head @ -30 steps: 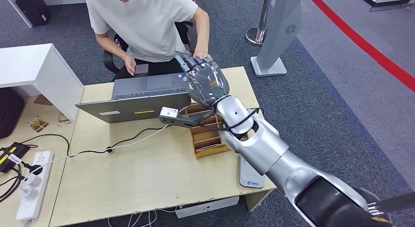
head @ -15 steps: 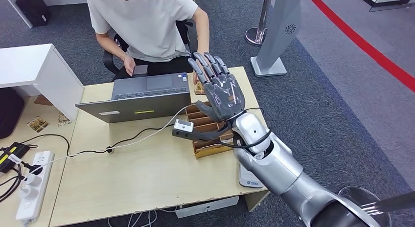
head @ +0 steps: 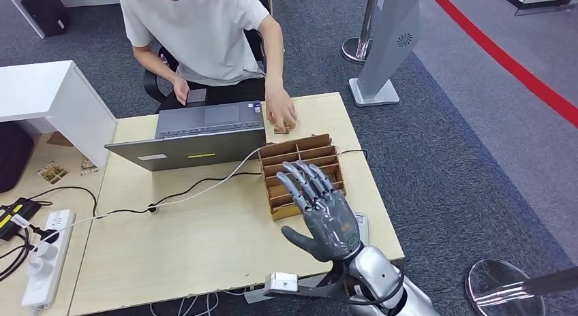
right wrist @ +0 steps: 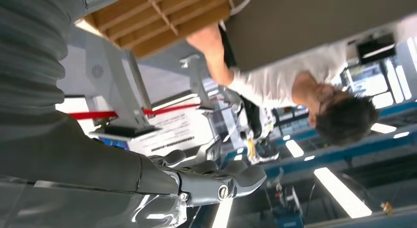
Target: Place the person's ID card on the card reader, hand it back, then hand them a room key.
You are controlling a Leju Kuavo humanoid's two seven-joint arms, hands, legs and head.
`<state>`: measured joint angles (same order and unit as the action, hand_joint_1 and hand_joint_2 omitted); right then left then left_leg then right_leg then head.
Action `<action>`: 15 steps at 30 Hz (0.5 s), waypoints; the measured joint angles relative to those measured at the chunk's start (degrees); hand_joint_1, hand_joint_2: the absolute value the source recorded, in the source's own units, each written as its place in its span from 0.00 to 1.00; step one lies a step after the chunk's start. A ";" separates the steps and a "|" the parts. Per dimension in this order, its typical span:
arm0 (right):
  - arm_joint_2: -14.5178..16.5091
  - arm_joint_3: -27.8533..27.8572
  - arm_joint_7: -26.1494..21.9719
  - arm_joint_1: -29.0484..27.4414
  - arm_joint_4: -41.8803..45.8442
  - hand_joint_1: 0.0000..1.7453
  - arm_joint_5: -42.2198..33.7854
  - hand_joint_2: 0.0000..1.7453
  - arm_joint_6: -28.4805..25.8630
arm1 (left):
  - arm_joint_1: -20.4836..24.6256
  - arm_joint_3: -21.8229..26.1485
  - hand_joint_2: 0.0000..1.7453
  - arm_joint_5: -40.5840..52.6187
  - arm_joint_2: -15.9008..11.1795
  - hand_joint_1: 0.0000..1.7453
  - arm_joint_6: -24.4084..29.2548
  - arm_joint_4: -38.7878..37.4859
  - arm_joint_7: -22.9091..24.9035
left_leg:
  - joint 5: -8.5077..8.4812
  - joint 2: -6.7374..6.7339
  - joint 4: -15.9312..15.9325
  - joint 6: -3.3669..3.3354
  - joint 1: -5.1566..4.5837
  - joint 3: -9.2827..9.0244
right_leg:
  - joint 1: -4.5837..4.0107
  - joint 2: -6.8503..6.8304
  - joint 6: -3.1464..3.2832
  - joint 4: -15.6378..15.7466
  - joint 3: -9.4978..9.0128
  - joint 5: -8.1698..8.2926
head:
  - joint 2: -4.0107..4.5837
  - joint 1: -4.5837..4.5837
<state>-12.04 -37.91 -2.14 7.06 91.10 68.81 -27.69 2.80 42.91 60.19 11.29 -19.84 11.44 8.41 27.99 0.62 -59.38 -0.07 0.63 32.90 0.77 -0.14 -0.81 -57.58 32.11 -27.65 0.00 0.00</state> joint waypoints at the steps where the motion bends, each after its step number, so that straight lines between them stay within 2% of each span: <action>1: 0.06 -0.51 -0.08 -0.50 -0.38 0.00 0.07 1.00 0.01 | 0.00 0.02 1.00 0.00 0.01 0.00 0.01 -0.01 0.05 | -0.01 0.00 0.00 0.00 0.00 0.00 | 0.00 0.00 0.00 0.00 0.00 0.00 | 0.00 0.00; 7: 1.48 -3.76 -0.26 -0.81 -5.84 0.00 0.16 1.00 -0.48 | 0.03 0.02 1.00 0.00 0.02 0.00 0.01 -0.01 0.59 | -0.11 0.01 0.00 0.02 0.01 -0.01 | -0.01 0.02 0.05 -0.03 -0.01 0.06 | 0.00 0.00; 15: 4.67 -6.05 1.78 2.32 -14.80 0.00 0.81 1.00 -2.70 | 0.06 0.02 1.00 0.00 0.01 0.00 -0.07 -0.01 0.74 | -0.12 0.00 0.00 0.02 0.00 0.00 | 0.00 0.03 0.04 -0.03 -0.01 0.07 | 0.00 0.00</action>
<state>-7.37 -43.96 -0.36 9.38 76.30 69.61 -30.39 2.86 42.93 60.19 11.30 -19.91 11.43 9.16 27.87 0.63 -59.38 -0.05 0.63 32.90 0.77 -0.12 -0.77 -57.62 32.11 -27.58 0.00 0.00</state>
